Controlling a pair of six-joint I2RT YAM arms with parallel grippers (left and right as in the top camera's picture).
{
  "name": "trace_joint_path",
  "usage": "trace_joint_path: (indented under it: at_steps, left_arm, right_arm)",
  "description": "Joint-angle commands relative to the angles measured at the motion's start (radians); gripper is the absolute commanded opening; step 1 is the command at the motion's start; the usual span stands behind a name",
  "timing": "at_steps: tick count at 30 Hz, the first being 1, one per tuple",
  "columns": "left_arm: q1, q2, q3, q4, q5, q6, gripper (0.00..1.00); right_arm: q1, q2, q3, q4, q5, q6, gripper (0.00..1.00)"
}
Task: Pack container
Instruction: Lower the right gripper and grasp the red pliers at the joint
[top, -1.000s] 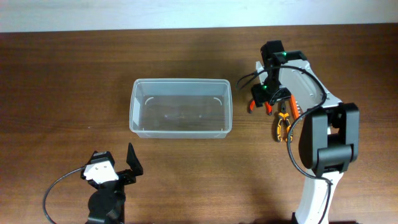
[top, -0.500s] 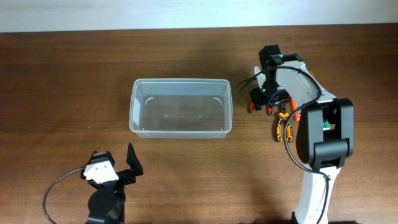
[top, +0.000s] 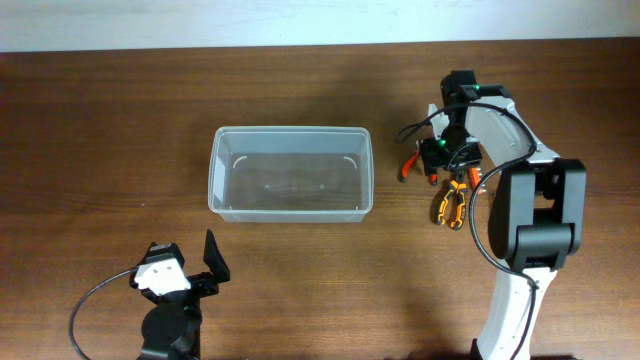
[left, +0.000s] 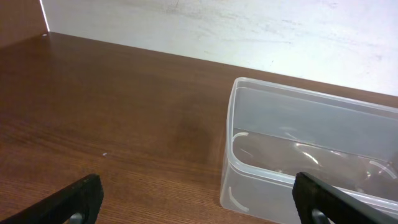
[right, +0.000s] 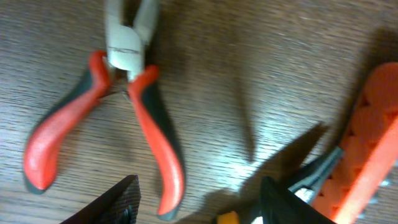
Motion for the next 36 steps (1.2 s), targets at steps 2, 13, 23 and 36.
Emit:
trace_joint_path:
  at_steps: [2,13,23,36]
  left_arm:
    - [-0.004,-0.006,-0.003,-0.002,-0.003,0.009,0.99]
    - [-0.004,-0.006,-0.003,-0.002,-0.003,0.009,0.99]
    - [-0.004,-0.006,-0.003,-0.002,-0.003,0.009,0.99]
    - [-0.004,-0.006,-0.003,-0.002,-0.003,0.009,0.99]
  right_arm:
    - [0.026,0.012,0.007,0.005,-0.028,-0.018,0.62]
    - [0.033,0.022,0.007,0.026,-0.021,-0.017,0.39]
    - [0.033,0.072,0.007,0.008,-0.021,-0.017,0.45]
    - [0.035,0.065,0.22,-0.105,-0.021,-0.005,0.04]
